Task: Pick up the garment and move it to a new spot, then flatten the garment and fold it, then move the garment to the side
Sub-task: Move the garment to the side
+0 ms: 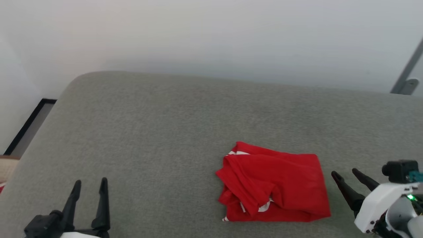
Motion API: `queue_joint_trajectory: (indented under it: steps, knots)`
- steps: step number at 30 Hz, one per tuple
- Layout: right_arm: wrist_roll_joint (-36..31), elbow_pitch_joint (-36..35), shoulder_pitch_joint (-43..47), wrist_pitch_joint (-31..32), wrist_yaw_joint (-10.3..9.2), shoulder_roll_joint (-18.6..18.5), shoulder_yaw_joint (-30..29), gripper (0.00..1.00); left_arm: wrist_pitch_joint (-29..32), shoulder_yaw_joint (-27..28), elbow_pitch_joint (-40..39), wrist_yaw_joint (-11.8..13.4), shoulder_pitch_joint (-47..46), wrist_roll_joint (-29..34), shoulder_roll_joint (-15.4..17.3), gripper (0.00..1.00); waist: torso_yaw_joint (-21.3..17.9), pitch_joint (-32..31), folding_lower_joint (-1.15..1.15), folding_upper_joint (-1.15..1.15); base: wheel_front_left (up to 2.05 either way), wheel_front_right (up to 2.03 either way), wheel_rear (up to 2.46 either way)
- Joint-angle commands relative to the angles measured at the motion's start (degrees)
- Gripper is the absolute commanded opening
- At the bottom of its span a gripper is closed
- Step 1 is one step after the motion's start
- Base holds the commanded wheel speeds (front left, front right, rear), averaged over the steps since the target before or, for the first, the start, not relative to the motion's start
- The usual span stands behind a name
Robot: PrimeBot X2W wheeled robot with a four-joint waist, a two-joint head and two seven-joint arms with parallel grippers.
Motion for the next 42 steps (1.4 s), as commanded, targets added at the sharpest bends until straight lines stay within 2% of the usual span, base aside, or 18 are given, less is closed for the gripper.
queue_joint_trajectory:
  steps: [1, 9, 14, 18, 22, 25, 26, 27, 34, 42]
  knots:
    - [1.2, 0.5, -0.9, 2.2, -0.03, -0.4, 0.5, 1.00, -0.2, -0.3, 0.1, -0.2, -0.8, -0.2, 0.2, 1.00, 1.4, 0.8, 0.00, 0.00, 0.00, 0.00, 0.00]
    - [5.5, 2.8, -6.6, 19.3, -0.03, -4.4, 3.7, 1.00, -0.2, -2.8, 1.1, -0.2, -3.2, -1.2, -0.1, 1.00, 5.0, 4.6, 0.00, 0.00, 0.00, 0.00, 0.00]
    - [5.8, 6.1, -10.2, 29.1, -0.03, -4.8, 4.8, 1.00, -0.2, -4.2, 1.9, -0.2, -5.1, -1.8, -0.2, 1.00, 6.8, 6.6, 0.00, 0.00, 0.00, 0.00, 0.00]
    - [6.1, 9.3, -12.8, 36.2, -0.03, -3.3, 5.9, 1.00, -0.2, -4.9, 2.5, -0.2, -6.4, -2.3, -0.2, 1.00, 7.7, 7.8, 0.00, 0.00, 0.00, 0.00, 0.00]
    - [6.6, 12.9, -13.9, 42.6, -0.02, 0.0, 7.2, 1.00, -0.2, -5.1, 3.0, -0.2, -7.1, -2.6, -0.4, 1.00, 7.8, 8.5, 0.00, 0.00, 0.00, 0.00, 0.00]
    - [6.6, 14.0, -14.3, 44.2, -0.01, 1.2, 7.6, 1.00, -0.2, -5.1, 3.1, -0.2, -7.4, -2.9, -0.6, 1.00, 7.8, 8.9, 0.00, 0.00, 0.00, 0.00, 0.00]
    - [6.9, 14.4, -14.4, 44.9, -0.01, 1.8, 7.5, 0.94, -0.2, -5.2, 3.2, -0.2, -7.6, -2.9, -0.6, 1.00, 7.7, 9.1, 0.00, 0.00, 0.00, 0.00, 0.00]
    - [6.8, 14.2, -14.7, 44.9, 0.04, 2.1, 7.7, 0.00, -0.2, -5.3, 3.3, -0.2, -7.7, -3.0, -0.7, 1.00, 7.7, 9.2, 0.00, 0.00, 0.00, 0.00, 0.00]
    - [7.3, 11.4, -17.1, 42.4, -0.03, 1.0, 4.2, 0.00, -0.2, -4.4, 3.4, -0.2, -9.2, -4.0, -0.4, 1.00, 5.6, 9.9, 0.00, 0.00, 0.00, 0.00, 0.00]
    - [5.5, 4.6, -18.4, 41.5, -0.03, -3.0, 1.3, 0.00, -0.2, -3.7, 1.6, -0.2, -11.1, -3.2, 0.9, 1.00, 0.8, 9.8, 0.00, 0.00, 0.00, 0.00, 0.00]
